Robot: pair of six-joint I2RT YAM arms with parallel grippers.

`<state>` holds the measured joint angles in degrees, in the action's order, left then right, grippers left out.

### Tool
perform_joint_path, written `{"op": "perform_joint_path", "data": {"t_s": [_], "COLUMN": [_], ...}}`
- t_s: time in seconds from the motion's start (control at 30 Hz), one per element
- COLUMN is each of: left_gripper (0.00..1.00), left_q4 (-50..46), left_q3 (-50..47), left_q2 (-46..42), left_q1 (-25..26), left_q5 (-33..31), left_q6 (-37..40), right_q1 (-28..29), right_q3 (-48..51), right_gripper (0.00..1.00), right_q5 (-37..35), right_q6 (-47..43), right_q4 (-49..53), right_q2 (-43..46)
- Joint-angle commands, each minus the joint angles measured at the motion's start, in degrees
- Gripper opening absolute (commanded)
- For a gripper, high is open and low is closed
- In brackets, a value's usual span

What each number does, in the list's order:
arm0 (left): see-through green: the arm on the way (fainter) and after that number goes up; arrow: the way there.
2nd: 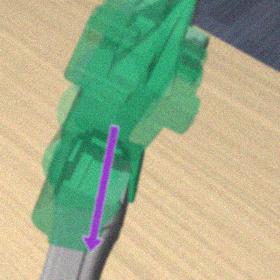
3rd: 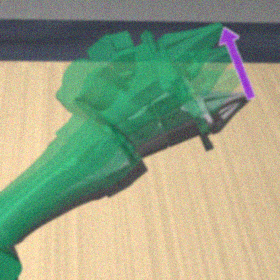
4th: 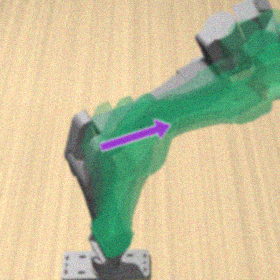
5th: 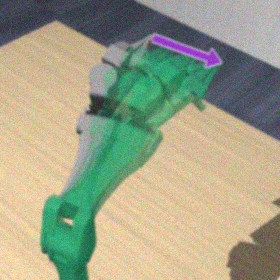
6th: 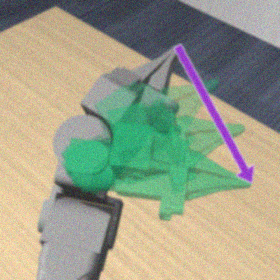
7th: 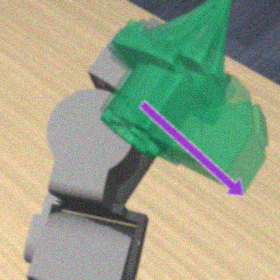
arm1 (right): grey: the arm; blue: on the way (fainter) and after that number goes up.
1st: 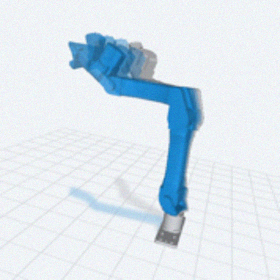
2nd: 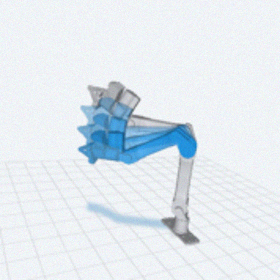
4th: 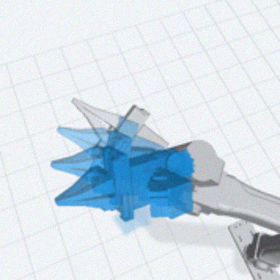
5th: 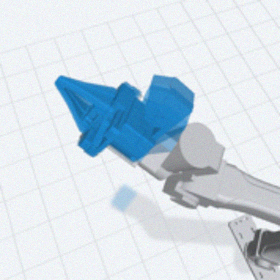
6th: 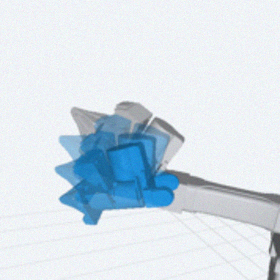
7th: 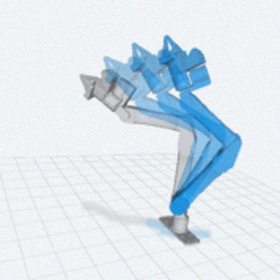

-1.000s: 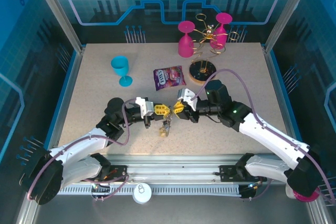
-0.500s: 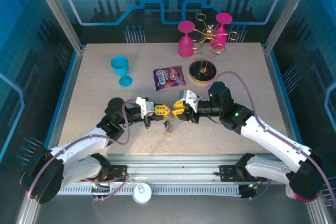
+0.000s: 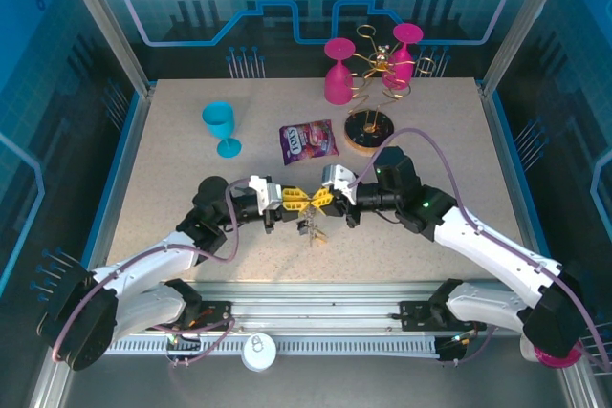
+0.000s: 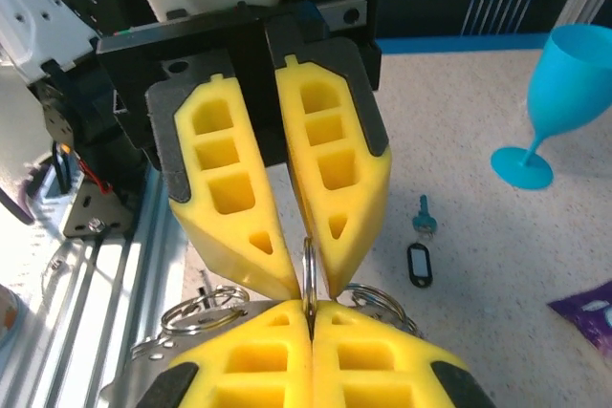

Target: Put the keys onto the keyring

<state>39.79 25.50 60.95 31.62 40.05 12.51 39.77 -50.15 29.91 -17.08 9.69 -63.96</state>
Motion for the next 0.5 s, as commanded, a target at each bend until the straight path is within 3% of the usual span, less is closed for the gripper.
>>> {"op": "perform_joint_path", "data": {"t_s": [0.0,0.23,0.47], "left_gripper": [0.19,0.22,0.21], "left_q4": [-9.4,-20.1,-22.6], "left_q3": [3.8,7.2,8.5], "left_q2": [-1.8,-1.3,-0.1], "left_q1": [0.3,0.4,0.4], "left_q5": [-4.1,-6.9,-5.7], "left_q6": [6.5,11.9,12.3], "right_q1": [0.7,2.7,4.7], "right_q3": [-5.6,-13.4,-17.2], "right_gripper": [0.0,0.0,0.0], "right_q5": [-4.6,-11.9,-11.9], "right_q6": [-6.5,-14.2,-14.8], "right_q4": [9.4,22.6,24.0], "right_q2": [-1.0,-5.4,-8.3]}}
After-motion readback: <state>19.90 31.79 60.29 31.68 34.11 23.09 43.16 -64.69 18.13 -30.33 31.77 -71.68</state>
